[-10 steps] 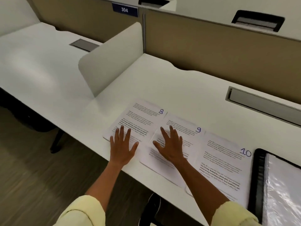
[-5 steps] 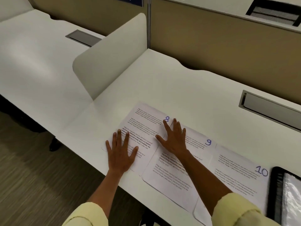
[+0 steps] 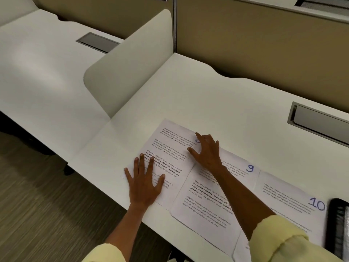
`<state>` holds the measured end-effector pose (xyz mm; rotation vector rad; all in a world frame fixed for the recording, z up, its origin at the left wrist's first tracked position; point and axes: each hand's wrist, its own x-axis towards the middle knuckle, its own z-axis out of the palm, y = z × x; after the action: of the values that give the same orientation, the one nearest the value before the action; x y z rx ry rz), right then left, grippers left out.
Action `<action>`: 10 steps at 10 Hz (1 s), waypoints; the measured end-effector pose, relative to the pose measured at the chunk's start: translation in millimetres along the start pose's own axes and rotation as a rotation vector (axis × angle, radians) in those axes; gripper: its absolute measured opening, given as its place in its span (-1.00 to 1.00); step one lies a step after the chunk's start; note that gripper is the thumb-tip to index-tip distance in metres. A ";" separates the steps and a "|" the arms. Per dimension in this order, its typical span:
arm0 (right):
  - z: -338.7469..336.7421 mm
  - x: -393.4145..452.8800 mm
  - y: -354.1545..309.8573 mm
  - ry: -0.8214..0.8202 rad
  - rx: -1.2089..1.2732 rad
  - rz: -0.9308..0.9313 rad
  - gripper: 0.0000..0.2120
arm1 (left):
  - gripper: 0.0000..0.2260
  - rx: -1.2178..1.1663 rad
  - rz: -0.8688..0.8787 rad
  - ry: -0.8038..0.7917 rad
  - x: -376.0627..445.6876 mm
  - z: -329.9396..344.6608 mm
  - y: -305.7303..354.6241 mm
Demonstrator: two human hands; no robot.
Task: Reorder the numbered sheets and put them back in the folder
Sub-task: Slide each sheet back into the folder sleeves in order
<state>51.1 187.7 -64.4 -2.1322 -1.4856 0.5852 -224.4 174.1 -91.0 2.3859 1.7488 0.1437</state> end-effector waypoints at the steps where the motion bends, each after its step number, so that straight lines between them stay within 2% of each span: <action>1: -2.7 1.0 -6.9 0.025 0.195 0.016 -0.35 | -0.29 0.005 0.001 0.005 -0.4 0.4 -0.2; 2: -7.2 -3.7 -20.1 0.037 0.504 0.090 -0.17 | -0.29 -0.010 0.004 0.011 -0.7 0.4 -0.4; 3: -8.7 -14.0 -33.2 0.062 0.704 0.196 -0.01 | -0.29 -0.026 0.010 0.022 -1.6 0.6 -0.4; 4: -5.8 -26.2 -42.5 -0.004 0.768 0.269 -0.11 | -0.29 -0.018 0.008 0.019 -0.5 0.1 -0.6; 5: 2.4 -40.0 -48.1 -0.126 0.644 0.277 -0.37 | -0.28 -0.019 0.004 0.009 0.8 -0.2 -2.0; 6: 11.4 -58.5 -51.8 -0.171 0.571 0.263 -0.56 | -0.26 -0.039 0.002 0.000 0.3 -0.2 -3.1; 8: 18.6 -81.6 -53.3 -0.085 0.543 0.307 -0.88 | -0.20 -0.185 0.008 0.019 -1.3 -5.4 -5.4; 10: 7.2 -100.9 -46.2 -0.029 0.673 0.295 -0.86 | -0.13 -0.378 -0.095 0.059 -0.9 -19.4 -1.8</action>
<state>-19.9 107.3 -34.8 -1.7967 -0.8123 1.0506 -230.0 175.5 -72.3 2.0446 1.6781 0.4891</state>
